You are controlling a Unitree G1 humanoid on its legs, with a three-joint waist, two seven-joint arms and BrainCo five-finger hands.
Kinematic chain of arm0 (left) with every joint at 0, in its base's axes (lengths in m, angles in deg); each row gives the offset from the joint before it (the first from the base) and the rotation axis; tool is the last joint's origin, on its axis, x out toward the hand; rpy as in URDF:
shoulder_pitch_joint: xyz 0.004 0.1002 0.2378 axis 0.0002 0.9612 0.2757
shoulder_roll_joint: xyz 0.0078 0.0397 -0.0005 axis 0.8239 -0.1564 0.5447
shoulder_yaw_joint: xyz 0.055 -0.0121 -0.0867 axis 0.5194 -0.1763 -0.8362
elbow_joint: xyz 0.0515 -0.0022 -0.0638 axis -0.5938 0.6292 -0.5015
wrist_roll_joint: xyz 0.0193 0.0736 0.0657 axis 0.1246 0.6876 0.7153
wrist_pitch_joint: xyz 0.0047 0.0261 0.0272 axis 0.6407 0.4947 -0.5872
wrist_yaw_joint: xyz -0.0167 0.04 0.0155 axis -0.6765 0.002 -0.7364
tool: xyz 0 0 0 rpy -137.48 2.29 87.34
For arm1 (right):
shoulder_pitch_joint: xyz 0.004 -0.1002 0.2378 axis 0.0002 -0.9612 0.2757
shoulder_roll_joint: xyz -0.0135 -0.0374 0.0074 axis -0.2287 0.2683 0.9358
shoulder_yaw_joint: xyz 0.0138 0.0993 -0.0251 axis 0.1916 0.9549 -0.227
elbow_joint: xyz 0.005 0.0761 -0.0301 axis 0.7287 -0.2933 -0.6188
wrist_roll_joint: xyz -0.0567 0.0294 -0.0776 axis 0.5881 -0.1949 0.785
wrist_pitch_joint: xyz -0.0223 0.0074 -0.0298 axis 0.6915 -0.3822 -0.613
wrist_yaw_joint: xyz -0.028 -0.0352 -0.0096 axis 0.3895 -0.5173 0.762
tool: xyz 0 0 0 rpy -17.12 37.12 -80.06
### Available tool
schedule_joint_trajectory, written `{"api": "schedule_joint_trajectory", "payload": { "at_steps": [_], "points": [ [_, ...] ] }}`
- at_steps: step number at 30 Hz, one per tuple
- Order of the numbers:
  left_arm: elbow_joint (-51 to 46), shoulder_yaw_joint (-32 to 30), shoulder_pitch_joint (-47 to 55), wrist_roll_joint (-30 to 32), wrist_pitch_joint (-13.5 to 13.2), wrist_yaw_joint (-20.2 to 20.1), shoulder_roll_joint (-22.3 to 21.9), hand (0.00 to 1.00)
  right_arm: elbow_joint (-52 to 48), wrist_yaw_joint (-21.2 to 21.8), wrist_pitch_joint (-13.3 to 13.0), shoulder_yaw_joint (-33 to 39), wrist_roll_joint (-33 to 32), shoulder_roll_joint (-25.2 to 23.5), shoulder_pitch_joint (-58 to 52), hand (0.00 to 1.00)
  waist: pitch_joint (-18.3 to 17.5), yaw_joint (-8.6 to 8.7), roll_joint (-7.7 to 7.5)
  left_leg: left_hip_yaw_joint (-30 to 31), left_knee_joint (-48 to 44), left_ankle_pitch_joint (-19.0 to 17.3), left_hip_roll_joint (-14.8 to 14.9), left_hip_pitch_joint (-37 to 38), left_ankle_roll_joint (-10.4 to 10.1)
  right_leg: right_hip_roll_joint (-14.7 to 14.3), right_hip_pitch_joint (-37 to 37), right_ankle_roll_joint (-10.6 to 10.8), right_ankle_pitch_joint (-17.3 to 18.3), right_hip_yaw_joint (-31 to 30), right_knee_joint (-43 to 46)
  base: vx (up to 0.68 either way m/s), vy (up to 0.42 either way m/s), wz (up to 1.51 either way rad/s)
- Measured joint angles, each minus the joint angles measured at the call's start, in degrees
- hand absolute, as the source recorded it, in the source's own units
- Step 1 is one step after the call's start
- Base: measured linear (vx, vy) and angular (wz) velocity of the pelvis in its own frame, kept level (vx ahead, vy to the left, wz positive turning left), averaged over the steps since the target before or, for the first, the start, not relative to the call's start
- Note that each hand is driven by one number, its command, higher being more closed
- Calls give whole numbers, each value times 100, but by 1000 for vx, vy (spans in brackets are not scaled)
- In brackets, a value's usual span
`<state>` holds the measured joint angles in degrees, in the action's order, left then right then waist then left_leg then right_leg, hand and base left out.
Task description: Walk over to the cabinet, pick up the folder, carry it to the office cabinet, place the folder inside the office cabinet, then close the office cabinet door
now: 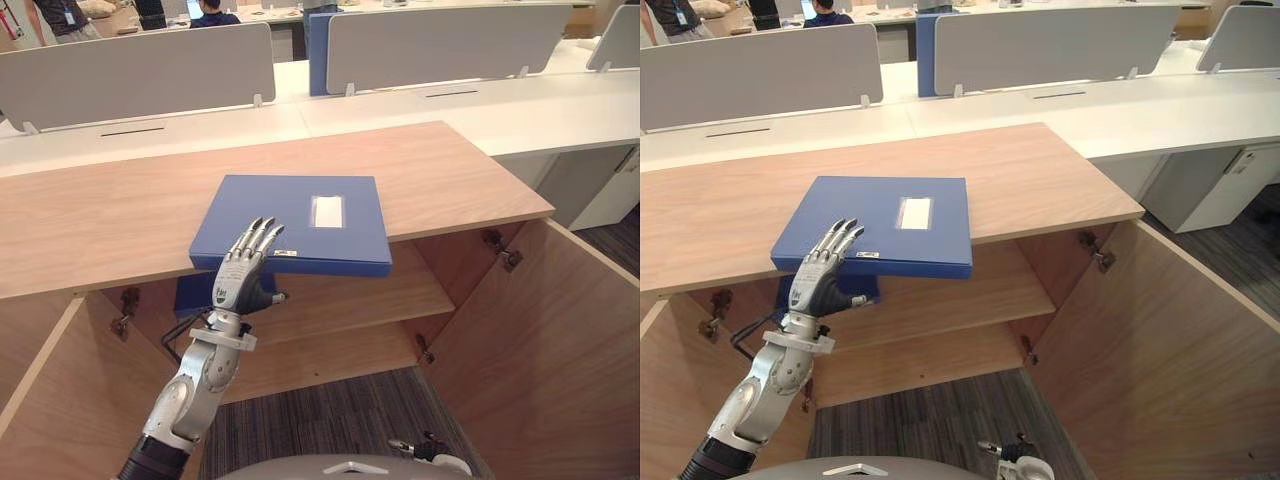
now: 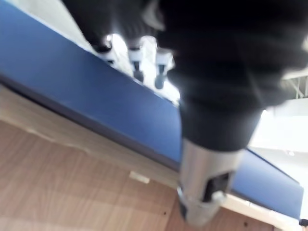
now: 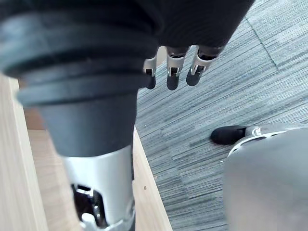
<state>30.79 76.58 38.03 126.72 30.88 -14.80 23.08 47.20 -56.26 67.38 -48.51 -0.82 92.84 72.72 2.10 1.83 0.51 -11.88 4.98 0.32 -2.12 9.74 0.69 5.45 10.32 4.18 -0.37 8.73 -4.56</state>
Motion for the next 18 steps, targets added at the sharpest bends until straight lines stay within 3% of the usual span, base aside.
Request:
{"api": "schedule_joint_trajectory", "payload": {
  "at_steps": [15,16,18],
  "points": [
    [543,236,-507,562,250,83,16,0,32,14,24,12,-64,-4,-80,0,-71,116,-39,-44,1,5,-21,-66,8,18,-80,-13,-17,-37,-36,-14,-8,-1],
    [663,267,-609,567,279,97,17,100,47,23,56,22,-75,-5,-92,0,-85,123,-54,-45,1,5,-22,-65,8,18,-80,-12,-17,-36,-36,0,0,0],
    [729,285,-704,573,330,99,17,100,65,45,76,38,-112,-11,-99,0,-94,154,-70,-46,1,5,-22,-65,8,18,-80,-9,-20,-36,-36,0,0,0]
  ]
}}
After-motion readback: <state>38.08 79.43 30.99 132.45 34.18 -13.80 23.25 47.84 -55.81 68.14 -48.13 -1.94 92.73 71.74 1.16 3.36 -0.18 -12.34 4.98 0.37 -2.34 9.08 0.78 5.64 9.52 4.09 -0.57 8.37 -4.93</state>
